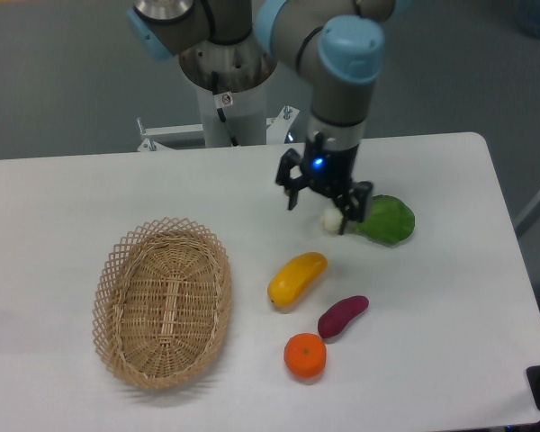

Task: Pick up the mango from the table
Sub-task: 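Move the open gripper over the yellow mango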

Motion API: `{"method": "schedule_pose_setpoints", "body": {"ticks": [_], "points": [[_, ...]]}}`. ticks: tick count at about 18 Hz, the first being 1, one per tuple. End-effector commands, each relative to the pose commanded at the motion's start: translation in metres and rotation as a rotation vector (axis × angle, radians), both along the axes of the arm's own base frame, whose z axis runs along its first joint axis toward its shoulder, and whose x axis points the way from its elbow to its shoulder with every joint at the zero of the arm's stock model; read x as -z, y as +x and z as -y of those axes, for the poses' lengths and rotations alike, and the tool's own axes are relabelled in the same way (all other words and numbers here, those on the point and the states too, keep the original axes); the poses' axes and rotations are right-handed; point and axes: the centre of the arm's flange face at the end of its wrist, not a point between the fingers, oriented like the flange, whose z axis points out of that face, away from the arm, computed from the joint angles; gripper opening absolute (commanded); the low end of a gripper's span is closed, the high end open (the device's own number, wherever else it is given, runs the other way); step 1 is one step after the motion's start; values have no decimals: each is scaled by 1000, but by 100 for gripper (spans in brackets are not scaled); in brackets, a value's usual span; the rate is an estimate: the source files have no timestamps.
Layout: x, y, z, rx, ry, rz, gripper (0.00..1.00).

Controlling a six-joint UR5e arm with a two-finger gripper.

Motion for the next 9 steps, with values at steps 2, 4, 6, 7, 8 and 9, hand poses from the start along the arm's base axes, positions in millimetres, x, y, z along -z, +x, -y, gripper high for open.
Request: {"method": "schedule_pose_setpoints", "body": {"ticks": [2, 4, 6, 7, 8, 9], "points": [[14, 6, -17, -40, -37, -12, 100], [26, 5, -30, -87, -16, -27, 100], [34, 4, -35, -85, -10, -40, 100], [39, 3, -36, -86, -13, -36, 100], [41, -1, -39, -85, -13, -38, 100], [47, -3, -41, -80, -16, -36, 100]]}}
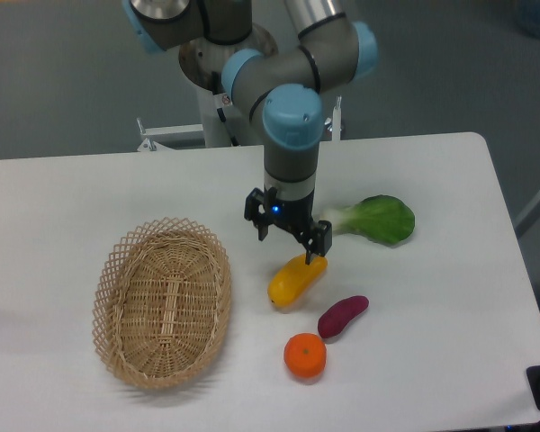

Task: Pick up the mango from the table
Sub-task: 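Move the open gripper over the yellow mango, then lower the gripper onto the yellow mango and close on it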

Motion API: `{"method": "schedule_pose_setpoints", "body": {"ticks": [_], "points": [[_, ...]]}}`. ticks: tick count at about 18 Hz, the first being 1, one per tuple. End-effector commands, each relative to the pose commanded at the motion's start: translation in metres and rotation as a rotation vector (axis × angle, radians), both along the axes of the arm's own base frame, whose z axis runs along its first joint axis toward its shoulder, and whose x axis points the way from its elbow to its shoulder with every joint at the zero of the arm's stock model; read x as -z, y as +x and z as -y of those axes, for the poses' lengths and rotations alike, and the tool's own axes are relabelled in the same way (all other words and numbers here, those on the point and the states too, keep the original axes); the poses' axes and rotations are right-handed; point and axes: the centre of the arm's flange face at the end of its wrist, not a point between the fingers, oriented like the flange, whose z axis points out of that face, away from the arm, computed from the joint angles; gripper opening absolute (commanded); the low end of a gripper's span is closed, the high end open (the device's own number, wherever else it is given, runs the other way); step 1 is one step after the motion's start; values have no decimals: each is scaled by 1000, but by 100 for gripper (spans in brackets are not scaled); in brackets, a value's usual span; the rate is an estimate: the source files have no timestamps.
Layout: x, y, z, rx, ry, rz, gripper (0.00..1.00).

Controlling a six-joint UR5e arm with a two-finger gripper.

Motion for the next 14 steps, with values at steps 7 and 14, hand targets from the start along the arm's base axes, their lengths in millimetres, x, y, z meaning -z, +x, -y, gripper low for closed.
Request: {"method": "schedule_pose_setpoints", "body": {"ticks": [7, 14], "points": [[25, -11, -4, 143, -40, 6, 100], [39, -13, 0, 154, -77, 11, 100]]}}
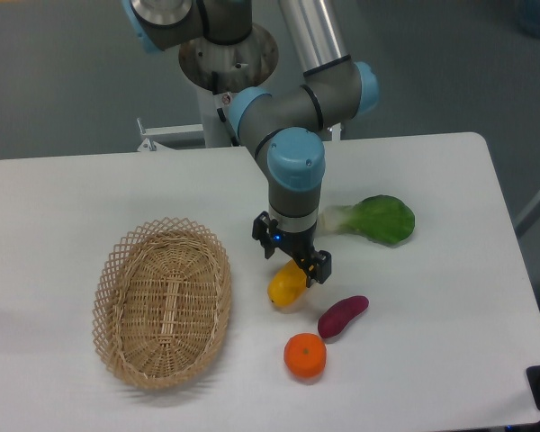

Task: Pick up the mango from the table
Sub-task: 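Lower the gripper onto the yellow mango and close on it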

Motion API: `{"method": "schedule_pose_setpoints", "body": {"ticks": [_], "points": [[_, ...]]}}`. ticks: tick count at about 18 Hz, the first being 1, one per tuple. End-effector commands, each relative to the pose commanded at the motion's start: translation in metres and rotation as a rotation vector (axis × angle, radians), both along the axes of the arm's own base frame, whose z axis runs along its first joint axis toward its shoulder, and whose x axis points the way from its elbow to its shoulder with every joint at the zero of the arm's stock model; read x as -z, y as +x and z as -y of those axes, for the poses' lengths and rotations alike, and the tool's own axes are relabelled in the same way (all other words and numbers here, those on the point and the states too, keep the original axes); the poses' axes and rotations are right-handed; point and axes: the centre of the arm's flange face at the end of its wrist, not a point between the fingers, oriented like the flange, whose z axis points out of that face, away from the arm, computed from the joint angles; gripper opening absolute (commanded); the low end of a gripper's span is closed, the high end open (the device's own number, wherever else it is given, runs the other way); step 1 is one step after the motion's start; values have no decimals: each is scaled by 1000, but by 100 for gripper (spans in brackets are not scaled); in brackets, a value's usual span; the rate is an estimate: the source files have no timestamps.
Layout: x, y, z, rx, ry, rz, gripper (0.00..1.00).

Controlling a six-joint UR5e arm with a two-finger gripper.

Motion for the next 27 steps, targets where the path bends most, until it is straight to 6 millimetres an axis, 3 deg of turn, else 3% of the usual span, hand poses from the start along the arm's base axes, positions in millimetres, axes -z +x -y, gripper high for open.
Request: {"method": "schedule_pose_setpoints", "body": {"ticks": [6, 14, 15, 20, 24, 27], "points": [[17, 1, 2, -11, -57, -8, 100], [25, 1, -4, -7, -40, -30, 100], [25, 1, -4, -13, -41, -30, 98], [23, 2, -4, -29, -38, -31, 62], [20, 2, -4, -27, -34, -34, 50], [11, 0, -5, -26, -22, -46, 50]]}}
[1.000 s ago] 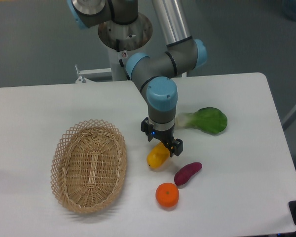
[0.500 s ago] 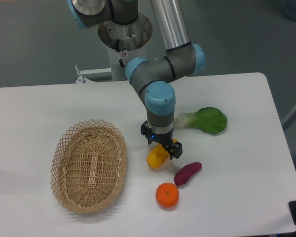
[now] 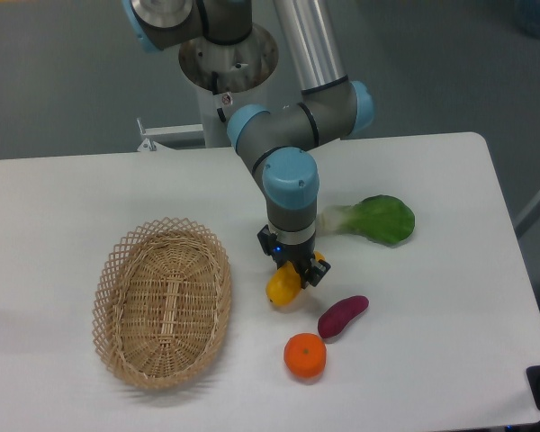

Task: Pick up the mango from the table
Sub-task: 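Lower the gripper onto the yellow mango and close on it, then lift the held mango up and carry it toward the bok choy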

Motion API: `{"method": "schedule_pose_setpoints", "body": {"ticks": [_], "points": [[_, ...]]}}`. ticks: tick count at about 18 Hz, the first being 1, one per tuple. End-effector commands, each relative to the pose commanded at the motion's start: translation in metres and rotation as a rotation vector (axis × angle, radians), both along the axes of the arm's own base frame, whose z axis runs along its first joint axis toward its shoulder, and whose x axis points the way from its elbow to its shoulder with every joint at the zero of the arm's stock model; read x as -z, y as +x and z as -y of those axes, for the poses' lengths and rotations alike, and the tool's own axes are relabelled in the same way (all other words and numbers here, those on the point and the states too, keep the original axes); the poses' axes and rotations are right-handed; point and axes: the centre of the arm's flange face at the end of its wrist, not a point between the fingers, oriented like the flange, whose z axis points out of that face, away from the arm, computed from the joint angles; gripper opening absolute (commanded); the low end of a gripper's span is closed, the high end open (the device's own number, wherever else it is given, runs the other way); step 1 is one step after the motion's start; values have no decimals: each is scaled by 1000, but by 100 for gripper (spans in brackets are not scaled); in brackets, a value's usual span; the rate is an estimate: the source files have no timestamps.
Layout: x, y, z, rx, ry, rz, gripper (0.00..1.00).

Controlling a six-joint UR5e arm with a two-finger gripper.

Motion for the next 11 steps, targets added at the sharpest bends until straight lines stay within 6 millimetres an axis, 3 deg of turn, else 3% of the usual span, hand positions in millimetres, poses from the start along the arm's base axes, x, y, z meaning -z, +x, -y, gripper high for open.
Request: {"method": "schedule_pose_setpoints", "body": {"ticks": [3, 5, 8, 11], "points": [[-18, -6, -1, 3, 24, -26, 50], [-54, -16, -3, -4, 60, -69, 51], [-75, -35, 7, -30, 35, -39, 52], [-115, -51, 7, 12, 1, -11, 51]]}}
